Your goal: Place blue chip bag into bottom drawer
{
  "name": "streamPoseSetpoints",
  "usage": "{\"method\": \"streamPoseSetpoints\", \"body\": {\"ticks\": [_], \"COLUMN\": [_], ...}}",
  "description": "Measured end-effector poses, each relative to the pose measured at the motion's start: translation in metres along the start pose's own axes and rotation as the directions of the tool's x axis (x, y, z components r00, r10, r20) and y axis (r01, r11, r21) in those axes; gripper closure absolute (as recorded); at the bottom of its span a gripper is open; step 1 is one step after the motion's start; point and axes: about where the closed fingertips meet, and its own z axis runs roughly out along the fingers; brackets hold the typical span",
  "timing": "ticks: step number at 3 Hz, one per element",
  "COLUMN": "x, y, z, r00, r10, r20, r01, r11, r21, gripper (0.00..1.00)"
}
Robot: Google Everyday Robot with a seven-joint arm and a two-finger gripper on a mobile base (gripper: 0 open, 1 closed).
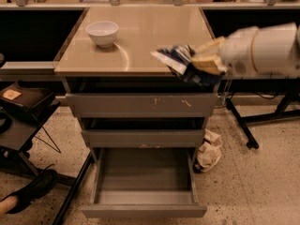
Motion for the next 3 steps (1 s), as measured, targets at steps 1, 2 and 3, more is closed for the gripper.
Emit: {"method": "streamPoseSetpoints", "body": {"ticks": [1, 2, 3], "x": [0.114, 0.147, 0.147], "y": [0.038, 0.076, 0.076], "z": [0.030, 0.048, 0.048], "r00": [0.989, 0.979, 0.980], "r10": [0.144, 0.181, 0.180], "r20": [-0.045, -0.090, -0.090], "r01": [-0.145, -0.188, -0.187], "r11": [0.9892, 0.9784, 0.9786], "r21": [-0.019, -0.086, -0.085], "gripper": [1.00, 1.00, 1.00]}}
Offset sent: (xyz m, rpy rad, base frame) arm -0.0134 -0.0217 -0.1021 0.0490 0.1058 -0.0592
